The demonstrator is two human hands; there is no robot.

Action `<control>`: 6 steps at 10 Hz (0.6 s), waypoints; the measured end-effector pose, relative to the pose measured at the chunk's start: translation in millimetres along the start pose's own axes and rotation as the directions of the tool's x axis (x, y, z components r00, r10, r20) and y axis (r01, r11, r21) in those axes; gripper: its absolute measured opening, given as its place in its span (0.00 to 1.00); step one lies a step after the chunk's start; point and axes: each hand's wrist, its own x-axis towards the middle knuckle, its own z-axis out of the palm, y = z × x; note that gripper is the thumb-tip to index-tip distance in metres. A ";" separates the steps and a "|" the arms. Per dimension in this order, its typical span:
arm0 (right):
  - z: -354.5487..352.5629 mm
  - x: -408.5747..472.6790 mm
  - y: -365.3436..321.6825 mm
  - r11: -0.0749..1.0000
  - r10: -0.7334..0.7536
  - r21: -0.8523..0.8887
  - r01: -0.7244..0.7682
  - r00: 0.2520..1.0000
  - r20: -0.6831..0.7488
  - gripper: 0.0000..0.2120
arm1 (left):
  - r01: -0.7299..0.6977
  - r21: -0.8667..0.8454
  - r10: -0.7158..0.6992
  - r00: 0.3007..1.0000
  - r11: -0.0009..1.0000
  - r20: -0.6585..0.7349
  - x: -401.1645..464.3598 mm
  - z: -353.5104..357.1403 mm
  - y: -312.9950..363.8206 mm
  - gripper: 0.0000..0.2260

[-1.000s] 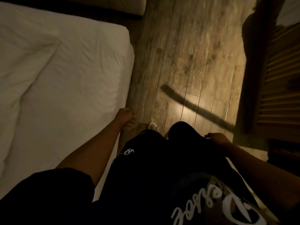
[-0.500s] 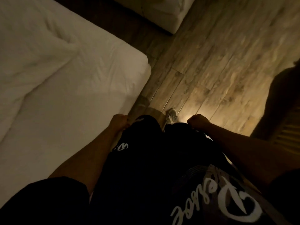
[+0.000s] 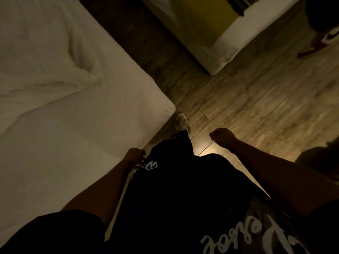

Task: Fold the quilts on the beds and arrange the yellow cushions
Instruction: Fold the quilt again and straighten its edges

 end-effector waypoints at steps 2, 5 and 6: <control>-97.3 26.1 -48.6 0.978 0.118 -0.173 -0.118 0.993 -0.014 0.14 | -0.111 -0.075 0.116 0.991 0.991 0.062 11.9 -14.3 136.3 0.09; -172.3 111.2 -199.6 0.948 -0.034 -0.313 0.055 0.997 0.071 0.15 | -0.207 -0.249 0.211 0.977 0.946 -0.010 18.8 -26.6 269.3 0.11; -181.8 131.3 -247.6 0.923 -0.108 -0.357 0.144 0.987 0.117 0.16 | -0.173 -0.301 0.170 0.985 0.938 -0.035 20.5 -28.6 290.4 0.10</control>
